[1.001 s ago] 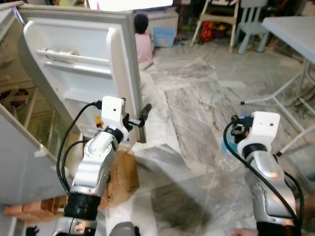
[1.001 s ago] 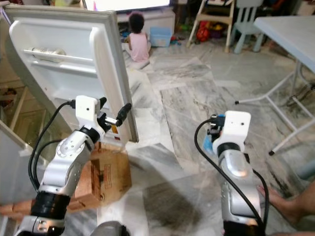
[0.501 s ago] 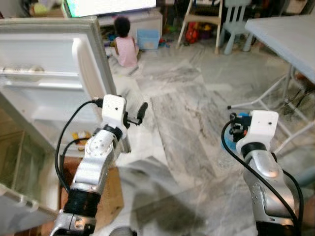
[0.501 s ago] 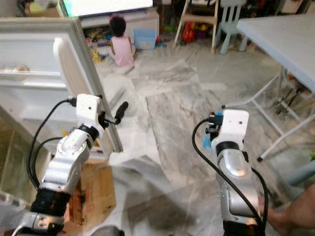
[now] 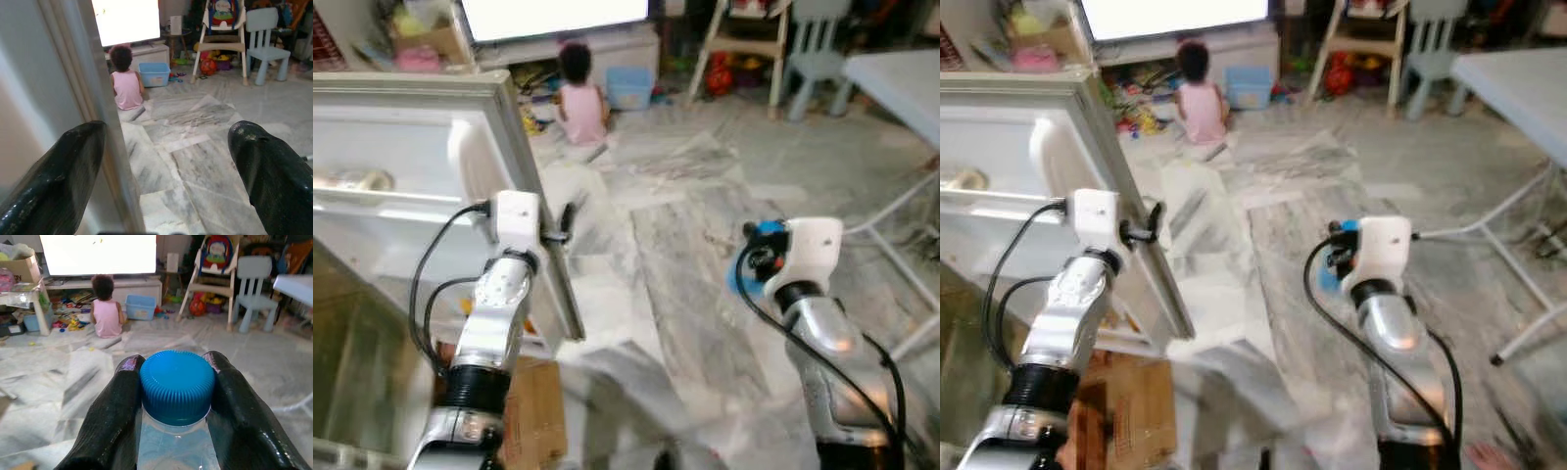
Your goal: Restocking fridge
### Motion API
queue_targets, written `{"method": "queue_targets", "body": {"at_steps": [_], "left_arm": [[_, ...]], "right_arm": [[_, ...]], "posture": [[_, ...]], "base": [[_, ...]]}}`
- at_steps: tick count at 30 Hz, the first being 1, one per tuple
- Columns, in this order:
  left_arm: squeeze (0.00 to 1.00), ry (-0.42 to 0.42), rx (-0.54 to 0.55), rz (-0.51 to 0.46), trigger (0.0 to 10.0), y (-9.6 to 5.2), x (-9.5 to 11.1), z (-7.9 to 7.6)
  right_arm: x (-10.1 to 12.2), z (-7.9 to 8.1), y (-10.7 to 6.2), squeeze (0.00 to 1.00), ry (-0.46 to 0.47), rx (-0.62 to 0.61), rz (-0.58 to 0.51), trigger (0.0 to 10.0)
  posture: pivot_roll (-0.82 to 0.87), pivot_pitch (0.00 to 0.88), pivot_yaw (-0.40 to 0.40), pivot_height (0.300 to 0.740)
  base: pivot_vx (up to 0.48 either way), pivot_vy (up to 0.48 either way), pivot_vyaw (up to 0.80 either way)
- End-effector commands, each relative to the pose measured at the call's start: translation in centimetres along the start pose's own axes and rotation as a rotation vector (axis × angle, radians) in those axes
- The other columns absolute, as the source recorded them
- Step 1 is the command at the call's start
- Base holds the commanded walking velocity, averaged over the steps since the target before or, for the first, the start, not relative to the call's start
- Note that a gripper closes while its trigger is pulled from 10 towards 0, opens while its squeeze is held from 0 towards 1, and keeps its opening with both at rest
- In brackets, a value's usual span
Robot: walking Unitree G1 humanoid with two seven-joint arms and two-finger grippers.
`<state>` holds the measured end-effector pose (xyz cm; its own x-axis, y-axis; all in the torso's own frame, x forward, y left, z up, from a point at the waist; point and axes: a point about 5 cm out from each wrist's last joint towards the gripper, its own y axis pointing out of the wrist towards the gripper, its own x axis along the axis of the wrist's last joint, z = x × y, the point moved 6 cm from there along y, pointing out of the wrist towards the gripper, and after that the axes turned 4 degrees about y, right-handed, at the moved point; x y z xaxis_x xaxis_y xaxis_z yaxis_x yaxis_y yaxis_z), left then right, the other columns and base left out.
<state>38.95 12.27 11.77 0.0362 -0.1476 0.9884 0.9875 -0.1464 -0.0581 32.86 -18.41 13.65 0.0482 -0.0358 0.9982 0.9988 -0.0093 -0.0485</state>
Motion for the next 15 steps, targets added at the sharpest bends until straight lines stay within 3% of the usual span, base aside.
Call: {"method": "queue_targets", "body": {"at_steps": [1,9,15], "left_arm": [[0.00,0.022,0.019,-0.002,10.0,0.6,0.4,0.6],[0.00,0.038,-0.051,-0.007,10.0,2.7,1.2,-2.0],[0.00,0.064,-0.133,-0.037,10.0,4.4,3.0,-5.3]], "right_arm": [[1.2,0.8,0.2,0.00,0.014,0.025,-0.042,10.0],[1.3,0.0,0.4,0.00,-0.003,-0.007,-0.048,10.0],[1.7,-0.8,0.4,0.00,-0.012,-0.042,-0.063,10.0]], "posture": [[-0.03,0.000,0.012,0.740],[-0.04,0.000,0.023,0.740],[-0.05,0.000,0.033,0.740]], "base": [[0.465,0.000,0.00],[0.460,0.000,0.00],[0.446,0.000,0.00]]}}
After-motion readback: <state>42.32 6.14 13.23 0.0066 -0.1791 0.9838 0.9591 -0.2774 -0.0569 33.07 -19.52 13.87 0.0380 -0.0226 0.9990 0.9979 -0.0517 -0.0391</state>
